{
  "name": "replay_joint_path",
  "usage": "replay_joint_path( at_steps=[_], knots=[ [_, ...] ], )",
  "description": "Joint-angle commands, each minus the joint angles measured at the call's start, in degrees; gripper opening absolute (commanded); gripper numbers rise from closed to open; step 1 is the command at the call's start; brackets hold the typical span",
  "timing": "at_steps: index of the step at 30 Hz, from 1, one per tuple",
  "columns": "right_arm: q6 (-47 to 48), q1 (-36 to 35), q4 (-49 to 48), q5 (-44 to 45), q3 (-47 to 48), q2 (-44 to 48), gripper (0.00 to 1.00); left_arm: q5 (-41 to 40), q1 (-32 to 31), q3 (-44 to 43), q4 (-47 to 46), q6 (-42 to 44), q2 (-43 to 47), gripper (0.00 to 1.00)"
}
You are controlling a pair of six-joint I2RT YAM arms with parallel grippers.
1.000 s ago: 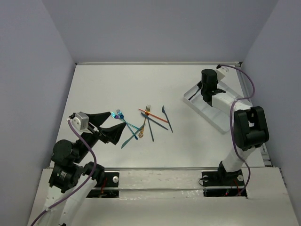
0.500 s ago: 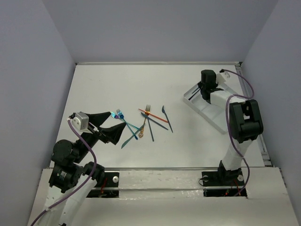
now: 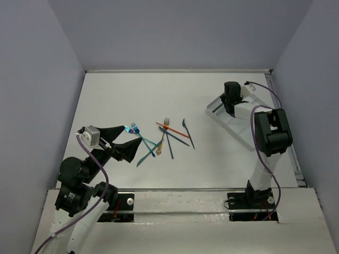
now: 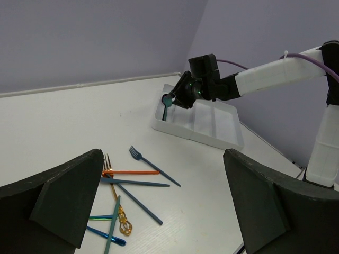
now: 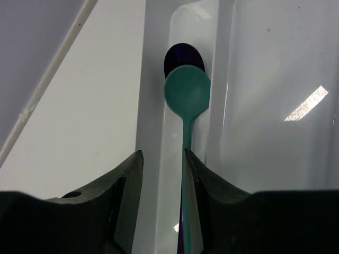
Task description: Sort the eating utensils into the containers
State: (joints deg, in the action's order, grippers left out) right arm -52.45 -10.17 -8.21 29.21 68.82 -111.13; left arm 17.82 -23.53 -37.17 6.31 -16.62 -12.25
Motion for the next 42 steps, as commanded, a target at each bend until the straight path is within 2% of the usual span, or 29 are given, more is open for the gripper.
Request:
replay_joint_path(
  at_steps=[1, 3, 7, 11, 13, 16, 19, 26, 33, 42],
  knots=[
    [3.31, 0.24, -5.50, -0.12, -0.26, 3.80, 0.45, 0.46, -0.20, -0.19, -2.61, 0.10, -0.05, 0.99],
    [6.90, 0.24, -7.60, -2.74, -1.14, 6.35, 0.51, 0.54, -0.20, -0.19, -2.70, 0.10, 0.03, 0.99],
    [13.32, 0.24, -12.70, -9.07, -4.65, 10.13, 0.56, 0.54, -0.20, -0.19, -2.70, 0.01, -0.05, 0.99],
    [18.08, -4.67, -12.72, -17.50, -9.13, 16.37, 0.58, 0.55, -0.20, -0.19, -2.79, -0.08, -0.05, 0.99],
    [20.62, -10.63, -11.14, -23.05, -11.94, 20.68, 0.58, 0.63, -0.20, -0.10, -2.79, 0.01, -0.14, 0.99],
    [22.74, -18.20, -7.97, -22.88, -15.71, 24.73, 0.55, 0.98, -0.20, -0.10, -2.97, -0.08, -0.32, 0.99],
    [22.74, -21.36, -5.16, -26.04, -18.36, 26.31, 0.44, 1.07, -0.20, -0.01, -3.05, -0.16, -0.40, 0.99],
    [28.10, -27.00, 7.75, -23.96, -18.02, 23.51, 0.45, 1.51, -0.20, -0.01, -3.05, -0.16, -0.23, 0.99],
    [29.50, -27.00, 11.19, -24.55, -14.51, 17.28, 0.44, 1.42, 0.33, -0.01, -2.97, -0.16, -0.23, 0.99],
    [30.12, -27.53, 13.39, -20.78, -9.32, 9.54, 0.39, 1.25, 0.33, -0.10, -2.88, -0.08, 0.30, 0.99]
  ],
)
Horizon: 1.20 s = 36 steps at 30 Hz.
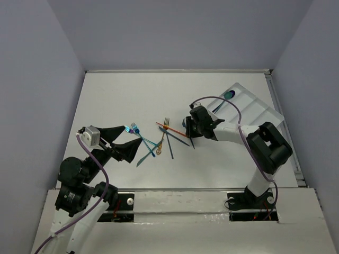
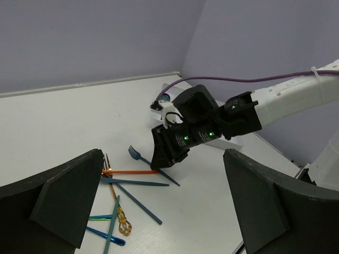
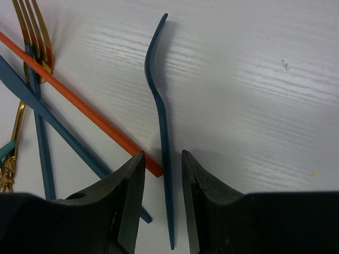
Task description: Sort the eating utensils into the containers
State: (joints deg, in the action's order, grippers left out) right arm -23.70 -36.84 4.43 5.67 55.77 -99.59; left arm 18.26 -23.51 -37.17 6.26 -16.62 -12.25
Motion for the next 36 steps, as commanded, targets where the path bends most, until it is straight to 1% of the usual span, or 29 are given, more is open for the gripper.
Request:
replay_joint_path(
  at_steps=[1, 6, 8, 9, 10, 12, 16, 18, 19, 20, 24, 27, 28, 29, 30, 32, 33, 36],
  knots=[
    [1.29, -0.87, 0.85, 3.20, 3.91, -2.36, 0.39, 0.72, 0.30, -0.10, -2.83, -0.08, 0.30, 0.99],
    [0.77, -0.87, -0.12, 5.14, 4.44, -3.94, 0.37, 0.81, 0.30, -0.01, -2.92, -0.08, 0.30, 0.99],
    [0.68, -0.87, 0.05, 6.10, 4.96, -4.73, 0.33, 0.72, 0.30, -0.10, -2.83, -0.16, 0.30, 0.99],
    [0.68, -0.87, 0.40, 6.89, 5.23, -5.00, 0.30, 0.72, 0.30, -0.01, -2.92, -0.16, 0.47, 0.99],
    [0.76, -1.47, 0.49, 7.68, 5.32, -5.17, 0.30, 0.72, 0.30, -0.10, -2.84, -0.16, 0.39, 0.99],
    [1.11, -1.48, 1.37, 9.70, 5.67, -5.87, 0.25, 0.72, 0.30, -0.10, -2.83, -0.16, 0.47, 0.99],
    [2.17, -2.01, 2.78, 12.17, 6.19, -7.28, 0.23, 0.72, 0.30, -0.10, -2.83, -0.16, 0.47, 0.99],
    [2.35, -2.01, 3.31, 13.83, 6.19, -7.63, 0.10, 0.72, 0.30, -0.10, -2.83, -0.16, 0.56, 0.99],
    [2.26, -2.01, 3.40, 14.62, 6.19, -7.72, 0.01, 0.72, 0.30, -0.01, -2.83, -0.08, 0.56, 0.99],
    [2.35, -2.01, 3.31, 15.15, 6.28, -7.64, 0.00, 0.72, 0.30, -0.01, -2.92, -0.16, 0.56, 0.99],
    [2.87, -2.01, 2.61, 18.92, 8.47, -6.67, 0.00, 0.72, 0.30, -0.01, -2.84, -0.16, 0.47, 0.99],
    [2.96, -1.31, 1.29, 20.96, 9.27, -2.64, 0.00, 0.81, 0.30, -0.01, -2.83, -0.16, 0.39, 0.99],
    [2.87, -0.78, -0.37, 21.66, 9.01, 0.51, 0.00, 0.72, 0.30, -0.01, -2.83, -0.16, 0.39, 0.99],
    [2.70, -0.08, -1.25, 22.01, 8.83, 0.54, 0.00, 0.72, 0.30, -0.01, -2.83, -0.08, 0.47, 0.99],
    [2.00, 1.75, -2.92, 22.27, 8.48, 3.67, 0.00, 0.72, 0.30, -0.01, -2.83, -0.08, 0.47, 0.99],
    [1.30, 3.96, -4.68, 22.54, 6.38, 7.11, 0.00, 0.72, 0.30, -0.10, -2.83, -0.08, 0.56, 0.99],
    [-0.10, 6.84, -7.65, 22.72, 5.33, 10.52, 0.00, 0.72, 0.30, -0.10, -2.83, -0.16, 0.74, 0.99],
    [-3.79, 12.12, -11.53, 21.58, 0.67, 16.59, 0.00, 0.72, 0.30, -0.10, -2.83, -0.16, 1.09, 0.99]
  ],
)
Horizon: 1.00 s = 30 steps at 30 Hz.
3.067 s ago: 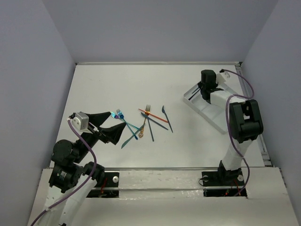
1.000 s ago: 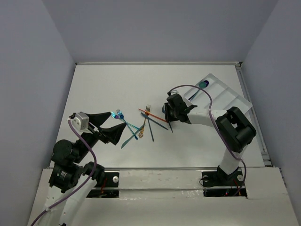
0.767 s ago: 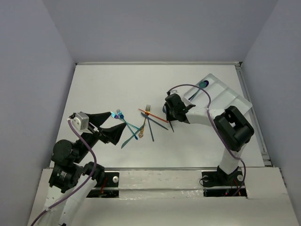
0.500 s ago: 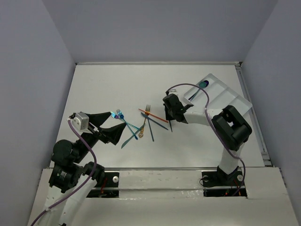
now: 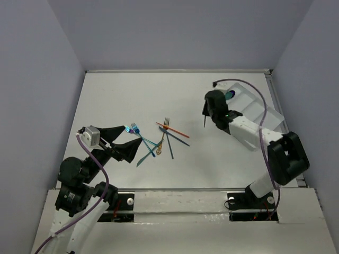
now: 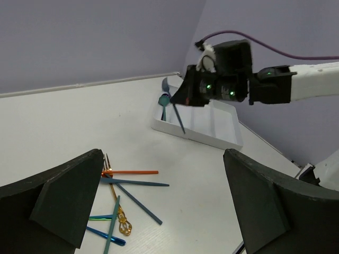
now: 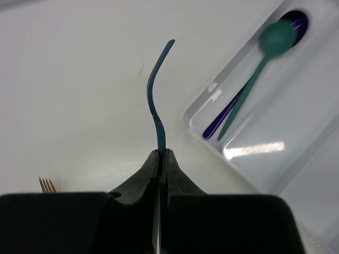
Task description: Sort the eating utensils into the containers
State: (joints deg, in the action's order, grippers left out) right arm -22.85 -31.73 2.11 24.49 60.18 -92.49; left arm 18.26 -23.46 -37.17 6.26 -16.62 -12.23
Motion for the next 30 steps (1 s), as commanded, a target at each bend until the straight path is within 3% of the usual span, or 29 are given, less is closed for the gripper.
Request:
replay_joint_path(
  at_steps=[1, 7, 12, 21, 24, 28, 29, 30],
  knots=[
    [-5.62, 10.07, -10.01, 3.10, -4.89, 10.91, 0.00, 0.72, 0.26, -0.10, -2.83, -0.16, 1.07, 0.99],
    [-10.36, 19.67, -13.36, 8.47, -13.94, 17.34, 0.00, 0.90, 0.26, -0.10, -2.83, -0.08, 1.33, 0.99],
    [-15.64, 31.17, -12.83, 1.72, -17.11, 14.54, 0.00, 0.90, 0.26, -0.10, -2.84, -0.08, 1.33, 0.99],
    [-16.08, 36.47, -14.23, -3.64, -16.59, 8.29, 0.00, 0.90, -0.27, -0.10, -2.83, 0.01, 1.07, 0.99],
    [-16.17, 37.17, -13.80, -4.54, -15.54, 7.32, 0.06, 1.07, -0.27, -0.10, -2.92, 0.01, 0.80, 0.99],
    [-15.56, 37.17, -12.66, -5.24, -13.78, 5.65, 0.23, 0.90, -0.27, -0.10, -2.92, 0.01, 0.72, 0.99],
    [-15.56, 37.17, -12.31, -5.24, -13.43, 5.39, 0.38, 0.99, -0.27, -0.10, -2.84, 0.10, 0.80, 0.99],
    [-15.12, 37.17, -11.78, -5.59, -13.34, 5.39, 0.44, 0.90, -0.27, -0.10, -2.83, 0.01, 0.89, 0.99]
  ],
)
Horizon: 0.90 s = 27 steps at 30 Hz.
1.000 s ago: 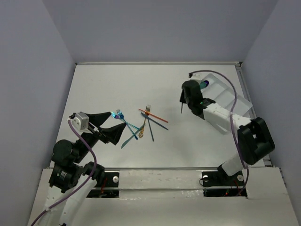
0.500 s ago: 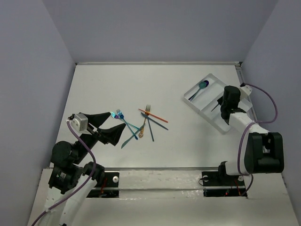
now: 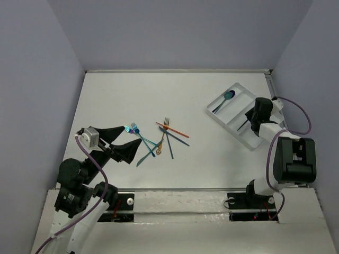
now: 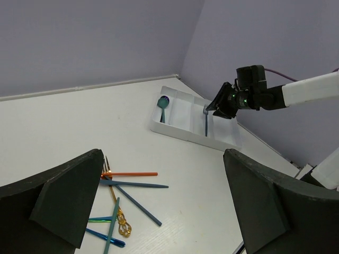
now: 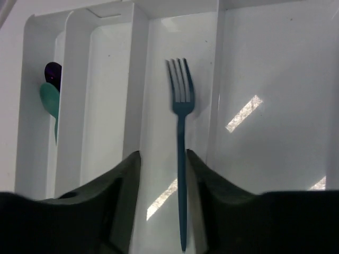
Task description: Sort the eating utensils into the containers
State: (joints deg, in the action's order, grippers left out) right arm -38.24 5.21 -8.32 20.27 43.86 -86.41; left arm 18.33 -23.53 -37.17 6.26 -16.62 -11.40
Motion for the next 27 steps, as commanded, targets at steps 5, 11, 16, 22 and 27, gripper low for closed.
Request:
replay_joint_path(
  at_steps=[5, 11, 16, 22, 27],
  knots=[
    [2.29, 0.24, -1.35, -3.39, 2.47, 1.33, 0.62, 0.83, -0.20, -0.10, -2.83, 0.01, 0.15, 0.99],
    [6.94, -2.65, -2.15, -14.64, 0.80, 8.18, 0.62, 0.75, -0.20, -0.10, -3.01, 0.01, 0.15, 0.99],
    [12.74, -17.05, -0.30, -22.02, 0.35, 10.12, 0.56, 0.83, -0.20, -0.01, -3.01, -0.08, -0.55, 0.99],
    [15.12, -39.99, 5.41, -17.64, 4.73, 5.47, 0.46, 0.92, 0.33, -0.01, -2.92, -0.08, -1.87, 0.99],
    [17.31, -51.61, 9.98, -12.01, 10.63, -0.59, 0.41, 0.66, 0.85, -0.18, -2.84, -0.08, -1.96, 0.99]
  ],
)
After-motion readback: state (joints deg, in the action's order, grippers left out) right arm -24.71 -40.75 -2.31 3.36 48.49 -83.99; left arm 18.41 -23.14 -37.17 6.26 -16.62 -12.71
